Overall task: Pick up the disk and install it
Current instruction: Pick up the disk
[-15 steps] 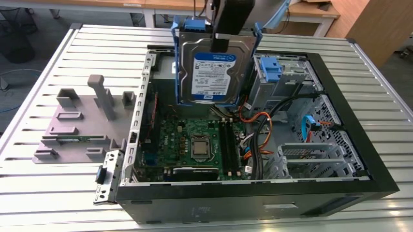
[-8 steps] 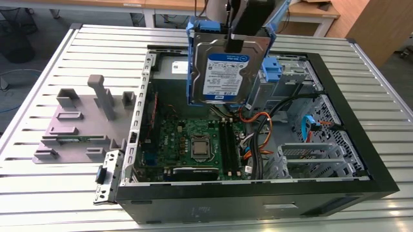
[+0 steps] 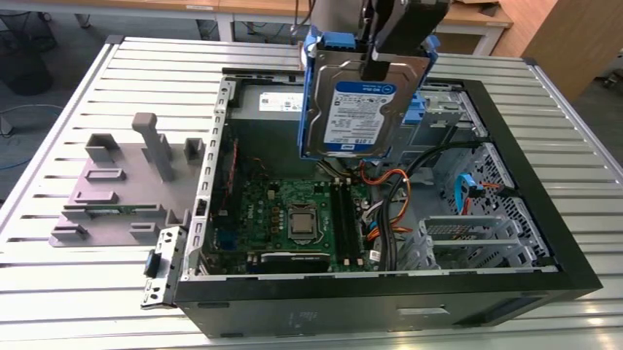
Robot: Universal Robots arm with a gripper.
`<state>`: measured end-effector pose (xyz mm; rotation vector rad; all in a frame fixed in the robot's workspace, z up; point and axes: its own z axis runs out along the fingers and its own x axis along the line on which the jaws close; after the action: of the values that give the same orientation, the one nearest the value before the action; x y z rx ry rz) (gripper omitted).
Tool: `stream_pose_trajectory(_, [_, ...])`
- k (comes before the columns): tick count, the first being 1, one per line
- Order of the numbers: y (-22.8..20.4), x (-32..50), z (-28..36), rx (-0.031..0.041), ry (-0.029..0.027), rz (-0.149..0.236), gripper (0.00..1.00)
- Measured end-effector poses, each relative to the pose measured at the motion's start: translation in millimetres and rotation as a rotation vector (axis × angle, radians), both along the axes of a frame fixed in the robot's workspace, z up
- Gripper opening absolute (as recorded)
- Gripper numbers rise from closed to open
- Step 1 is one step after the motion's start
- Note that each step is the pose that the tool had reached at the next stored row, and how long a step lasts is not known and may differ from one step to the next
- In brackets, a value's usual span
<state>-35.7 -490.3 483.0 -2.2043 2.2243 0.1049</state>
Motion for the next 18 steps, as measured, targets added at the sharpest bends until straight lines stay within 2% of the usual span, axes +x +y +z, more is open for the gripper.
stream_pose_trajectory(5, [0.0, 14.6, 0.0, -0.0001, 0.0001, 0.000, 0.35])
stream_pose_trajectory(7, [0.0, 24.0, 0.0, 0.0000, 0.0001, 0.000, 0.35])
stream_pose_trajectory(10, [0.0, 31.3, 0.0, -0.0001, 0.0001, 0.000, 0.35])
stream_pose_trajectory(18, [-0.2, 34.2, 0.0, -0.0001, 0.0000, 0.000, 0.35])
